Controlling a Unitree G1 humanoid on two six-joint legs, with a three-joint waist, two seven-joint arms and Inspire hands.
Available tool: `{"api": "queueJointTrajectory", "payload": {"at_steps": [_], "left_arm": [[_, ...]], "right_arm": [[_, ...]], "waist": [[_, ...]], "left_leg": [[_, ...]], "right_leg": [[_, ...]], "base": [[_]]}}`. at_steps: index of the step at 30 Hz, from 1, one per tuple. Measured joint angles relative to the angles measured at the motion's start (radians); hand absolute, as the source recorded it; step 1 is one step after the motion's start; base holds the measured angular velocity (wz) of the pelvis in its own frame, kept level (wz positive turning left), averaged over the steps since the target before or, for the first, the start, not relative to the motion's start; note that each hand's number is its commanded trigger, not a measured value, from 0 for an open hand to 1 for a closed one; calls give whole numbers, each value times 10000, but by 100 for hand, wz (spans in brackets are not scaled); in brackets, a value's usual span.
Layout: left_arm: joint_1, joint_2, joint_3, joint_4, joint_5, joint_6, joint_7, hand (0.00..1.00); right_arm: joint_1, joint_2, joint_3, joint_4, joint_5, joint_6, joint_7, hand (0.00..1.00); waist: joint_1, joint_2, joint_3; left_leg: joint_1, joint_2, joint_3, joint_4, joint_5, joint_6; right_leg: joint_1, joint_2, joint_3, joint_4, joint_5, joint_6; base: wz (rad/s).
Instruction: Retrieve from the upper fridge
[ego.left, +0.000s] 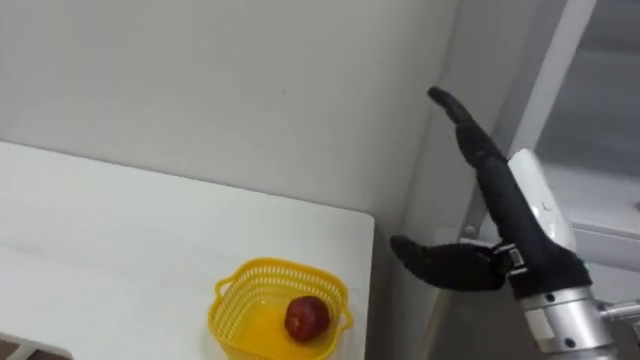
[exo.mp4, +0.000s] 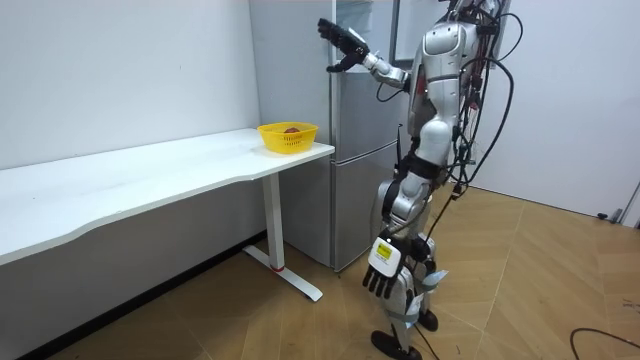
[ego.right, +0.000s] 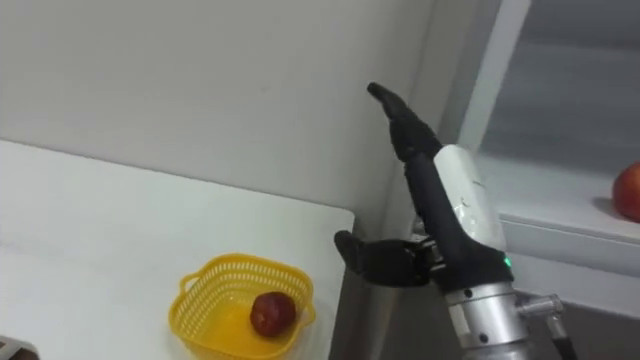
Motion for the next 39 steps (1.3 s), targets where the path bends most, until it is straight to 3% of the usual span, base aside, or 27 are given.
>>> {"api": "queueJointTrajectory", "payload": {"at_steps": [4, 7, 10, 15, 18, 28, 33, 34, 36, 39], "left_arm": [[-25, -90, -3, 127, -26, -298, 122, 0], [73, -107, -3, 123, -26, -337, 162, 0], [100, -138, -2, 112, -20, -344, 177, 0], [109, -263, 4, 119, -41, -338, 372, 0], [107, -390, -7, 147, -40, -336, 438, 0], [228, -387, -68, 403, -133, -329, 425, 0], [231, -378, -113, 396, -131, -340, 339, 0], [232, -359, -109, 379, -130, -336, 319, 0], [232, -330, -104, 334, -126, -324, 283, 0], [284, -243, -90, 190, -129, -322, 123, 0]], "right_arm": [[267, 212, -592, -667, 228, -503, -263, 0], [600, 238, -1011, -1230, 181, -630, -467, 0], [798, 254, -1415, -1425, 165, -644, -653, 0], [1130, 300, -2156, -1497, 45, -640, -1279, 0], [1133, 309, -2372, -1491, 130, -641, -1694, 0], [675, 157, -3524, 40, 726, -629, -2130, 0], [565, -138, -3775, 843, 1397, -604, -2406, 0], [504, -230, -3774, 1045, 1397, -571, -2443, 0], [317, -340, -3780, 1372, 1400, -483, -2445, 0], [-91, -794, -3802, 2088, 1466, -331, -2411, 0]], "waist": [[-299, 240, -43], [-585, 260, -36], [-814, 251, -35], [-897, 188, -42], [-926, 139, -60], [-1107, 9, -42], [-1066, -63, -2], [-1067, -136, 52], [-1083, -175, 85], [-1092, -315, 54]], "left_leg": [[164, 27, 237, -279, 2, -5], [184, 25, 258, -302, 2, -5], [175, 19, 284, -320, 0, -2], [186, 18, 284, -285, 1, -3], [173, 19, 282, -285, 1, -3], [133, 5, 225, -282, 1, -3], [145, -5, 214, -269, 2, -3], [144, -7, 215, -266, 3, -3], [135, -12, 204, -257, 4, -3], [105, -29, 151, -254, 4, -3]], "right_leg": [[35, 38, 188, 17, 4, -4], [8, 41, 213, 36, 3, -4], [-13, 37, 228, 37, 2, -2], [-26, 46, 243, 30, 2, -2], [-20, 47, 230, 17, 2, -1], [-32, 29, 198, -1, -1, 2], [-8, 23, 178, -4, -8, 12], [-12, 22, 177, -2, -11, 14], [-34, 22, 194, 6, -20, 18], [-145, 13, 222, 21, -47, 28]], "base": [[-17], [-3], [-1], [0], [0], [1], [0], [0], [0], [0]]}}
